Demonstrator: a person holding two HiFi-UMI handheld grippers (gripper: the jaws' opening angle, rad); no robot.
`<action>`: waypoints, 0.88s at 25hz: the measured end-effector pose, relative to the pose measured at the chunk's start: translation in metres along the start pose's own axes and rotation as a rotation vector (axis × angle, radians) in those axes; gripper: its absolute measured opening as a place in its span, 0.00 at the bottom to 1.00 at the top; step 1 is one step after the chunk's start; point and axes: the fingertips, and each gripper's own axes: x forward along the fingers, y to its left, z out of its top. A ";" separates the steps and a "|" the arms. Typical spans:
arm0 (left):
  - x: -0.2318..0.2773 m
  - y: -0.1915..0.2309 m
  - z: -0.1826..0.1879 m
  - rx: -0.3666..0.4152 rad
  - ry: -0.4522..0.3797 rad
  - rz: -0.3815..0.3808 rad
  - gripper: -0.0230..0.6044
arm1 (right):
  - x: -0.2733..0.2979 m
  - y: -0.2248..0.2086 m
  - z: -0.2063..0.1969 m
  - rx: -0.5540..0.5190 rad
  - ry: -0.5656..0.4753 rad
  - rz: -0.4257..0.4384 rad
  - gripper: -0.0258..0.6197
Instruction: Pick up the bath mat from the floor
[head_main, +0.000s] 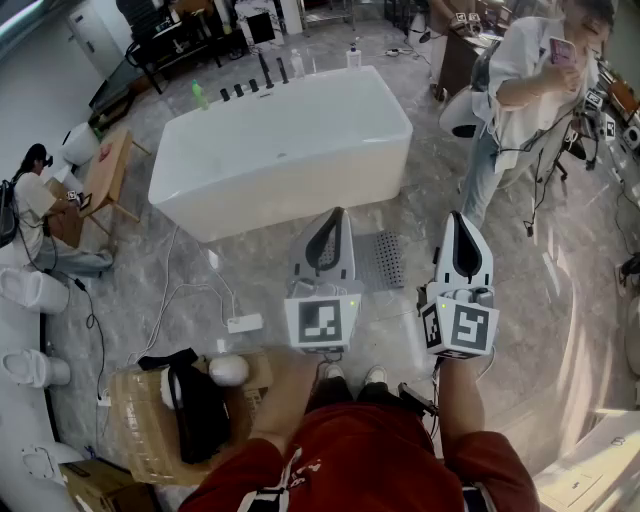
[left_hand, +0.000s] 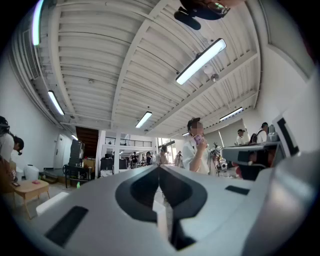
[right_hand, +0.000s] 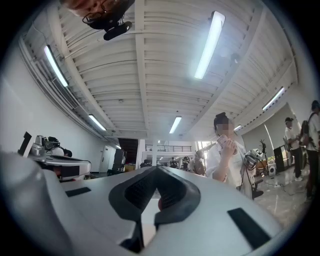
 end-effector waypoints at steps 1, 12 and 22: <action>-0.002 0.003 0.001 -0.001 0.007 0.009 0.06 | -0.001 0.006 0.002 -0.006 0.000 0.005 0.06; -0.025 0.036 0.008 -0.006 0.008 0.026 0.06 | -0.005 0.045 0.013 -0.009 -0.004 0.019 0.06; -0.024 0.048 0.006 -0.011 -0.029 -0.027 0.06 | -0.006 0.061 0.011 0.003 -0.028 -0.015 0.06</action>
